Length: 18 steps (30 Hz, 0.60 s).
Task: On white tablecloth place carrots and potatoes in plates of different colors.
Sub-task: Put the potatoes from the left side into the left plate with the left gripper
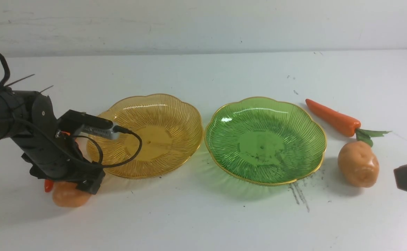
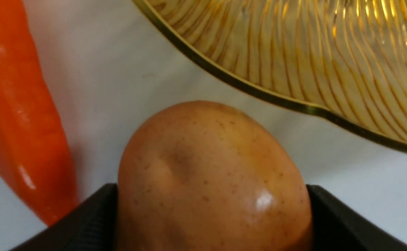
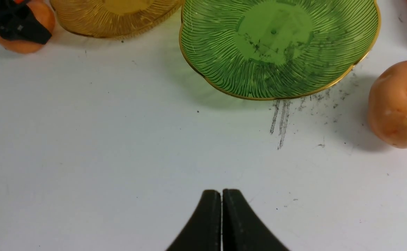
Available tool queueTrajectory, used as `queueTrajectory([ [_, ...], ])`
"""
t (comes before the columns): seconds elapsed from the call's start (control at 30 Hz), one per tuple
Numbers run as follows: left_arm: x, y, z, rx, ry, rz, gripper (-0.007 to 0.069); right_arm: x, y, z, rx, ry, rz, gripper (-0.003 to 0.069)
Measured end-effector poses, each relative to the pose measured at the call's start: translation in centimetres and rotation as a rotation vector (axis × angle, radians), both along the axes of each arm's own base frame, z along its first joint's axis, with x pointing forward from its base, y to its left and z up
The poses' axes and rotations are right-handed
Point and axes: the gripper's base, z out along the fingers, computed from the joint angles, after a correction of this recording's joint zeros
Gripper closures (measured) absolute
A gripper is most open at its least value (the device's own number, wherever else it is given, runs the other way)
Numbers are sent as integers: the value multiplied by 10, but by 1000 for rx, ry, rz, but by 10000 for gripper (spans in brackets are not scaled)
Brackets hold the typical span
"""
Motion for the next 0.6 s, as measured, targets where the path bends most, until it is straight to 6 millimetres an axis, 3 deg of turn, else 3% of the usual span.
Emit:
queueTrajectory([
  [0.13,-3,0,6,-5,79,62,31,0,0,0,0,0,0,662],
  [0.3,1,0,44,-14,112,118,31,0,0,0,0,0,0,662],
  [0.4,10,-11,81,-59,12,113,31,0,0,0,1,-1,0,662],
  [0.43,11,-13,83,-64,5,111,31,0,0,0,1,0,0,662],
  [0.47,19,-25,98,-110,-83,88,31,1,0,1,4,-8,-2,662],
  [0.6,35,-49,107,-162,-257,26,31,2,0,2,10,-26,-7,662],
])
